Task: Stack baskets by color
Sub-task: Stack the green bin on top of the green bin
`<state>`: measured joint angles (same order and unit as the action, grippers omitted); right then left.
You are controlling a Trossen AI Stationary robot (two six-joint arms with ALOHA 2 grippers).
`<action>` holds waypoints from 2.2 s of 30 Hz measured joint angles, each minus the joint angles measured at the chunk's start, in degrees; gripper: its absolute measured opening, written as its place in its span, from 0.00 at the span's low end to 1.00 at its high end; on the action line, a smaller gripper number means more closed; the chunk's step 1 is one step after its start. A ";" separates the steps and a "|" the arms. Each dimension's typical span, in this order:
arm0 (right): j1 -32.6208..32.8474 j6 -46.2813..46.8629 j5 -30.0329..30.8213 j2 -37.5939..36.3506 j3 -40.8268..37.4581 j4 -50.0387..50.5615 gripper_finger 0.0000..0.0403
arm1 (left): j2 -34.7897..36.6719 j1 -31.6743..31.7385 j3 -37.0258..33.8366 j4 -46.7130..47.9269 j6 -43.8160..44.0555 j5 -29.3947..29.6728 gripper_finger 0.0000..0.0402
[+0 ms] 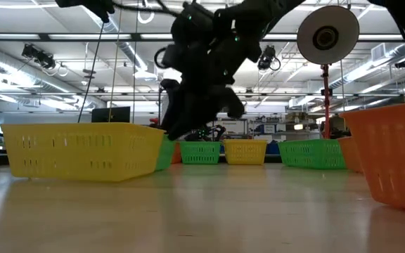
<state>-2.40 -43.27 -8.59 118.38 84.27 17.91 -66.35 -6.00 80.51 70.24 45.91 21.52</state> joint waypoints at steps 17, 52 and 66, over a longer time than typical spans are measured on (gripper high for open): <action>-1.55 -7.66 0.25 0.66 0.00 0.19 0.06 | 0.00 0.02 0.00 -2.97 0.01 3.06 0.29; -17.08 16.13 24.59 -8.34 -0.04 5.01 0.02 | -0.02 0.04 0.00 -3.65 -0.17 6.37 0.29; -16.97 16.77 20.24 -6.79 -0.04 5.83 0.15 | -0.02 0.02 0.00 -3.96 -0.11 7.19 0.29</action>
<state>-19.38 -26.50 11.65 111.59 84.23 23.74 -66.37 -5.98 80.51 66.28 45.80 28.71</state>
